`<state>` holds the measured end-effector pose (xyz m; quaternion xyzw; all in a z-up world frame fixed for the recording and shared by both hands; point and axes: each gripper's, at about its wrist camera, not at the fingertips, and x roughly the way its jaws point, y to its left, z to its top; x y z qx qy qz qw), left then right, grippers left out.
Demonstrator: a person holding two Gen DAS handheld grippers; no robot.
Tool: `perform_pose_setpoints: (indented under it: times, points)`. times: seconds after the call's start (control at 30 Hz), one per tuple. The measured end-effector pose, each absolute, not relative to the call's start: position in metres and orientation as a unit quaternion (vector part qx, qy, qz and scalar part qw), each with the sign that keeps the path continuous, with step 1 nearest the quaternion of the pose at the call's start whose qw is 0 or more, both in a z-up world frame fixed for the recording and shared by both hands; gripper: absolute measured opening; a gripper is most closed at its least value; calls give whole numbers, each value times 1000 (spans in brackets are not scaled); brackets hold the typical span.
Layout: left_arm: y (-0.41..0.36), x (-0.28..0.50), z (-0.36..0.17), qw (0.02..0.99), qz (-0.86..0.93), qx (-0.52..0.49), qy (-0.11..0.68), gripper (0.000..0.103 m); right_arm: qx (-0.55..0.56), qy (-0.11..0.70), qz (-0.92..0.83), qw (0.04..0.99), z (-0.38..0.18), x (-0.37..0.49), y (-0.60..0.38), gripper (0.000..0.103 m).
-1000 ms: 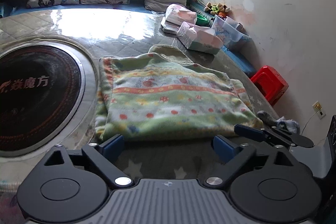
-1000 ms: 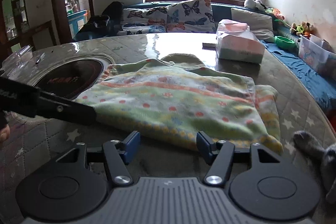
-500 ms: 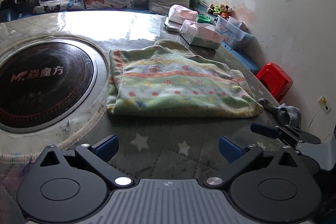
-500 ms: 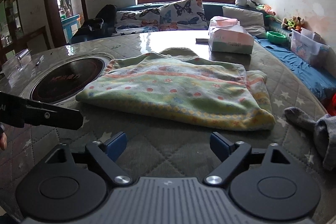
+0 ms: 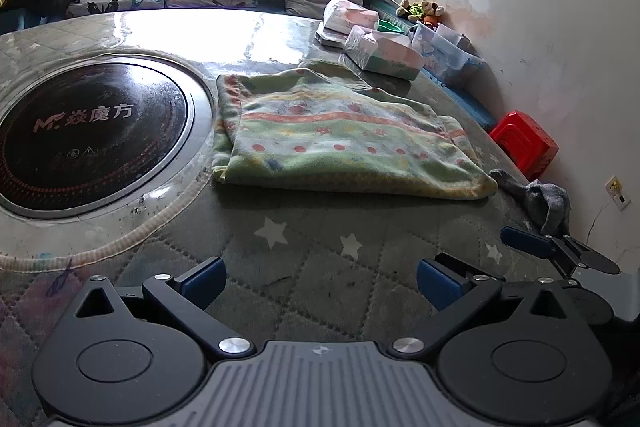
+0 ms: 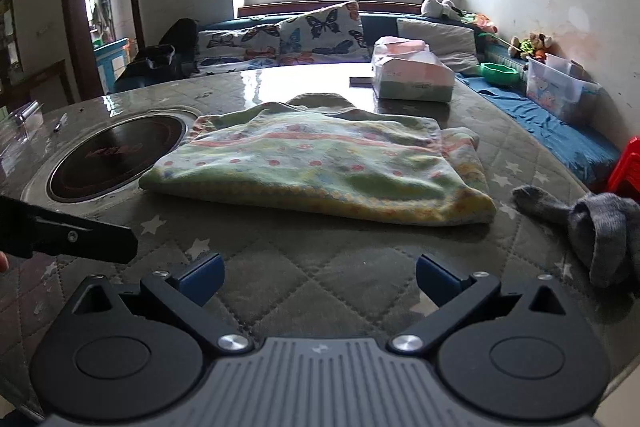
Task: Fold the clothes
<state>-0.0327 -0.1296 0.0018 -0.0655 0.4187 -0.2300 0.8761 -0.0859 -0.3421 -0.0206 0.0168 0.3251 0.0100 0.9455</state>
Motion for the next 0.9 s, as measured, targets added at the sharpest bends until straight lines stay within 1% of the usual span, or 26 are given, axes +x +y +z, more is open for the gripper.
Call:
perform_pose_setpoints:
  times: [0.33,0.9]
  points:
    - [-128,-43,2,884,-229,-50,405,103,42,323,-21,945,-23,-97,-343,103]
    - [-125,-52,2,889,-229,-47,394,103,25,319,-30,947,-21,-106,-333,103]
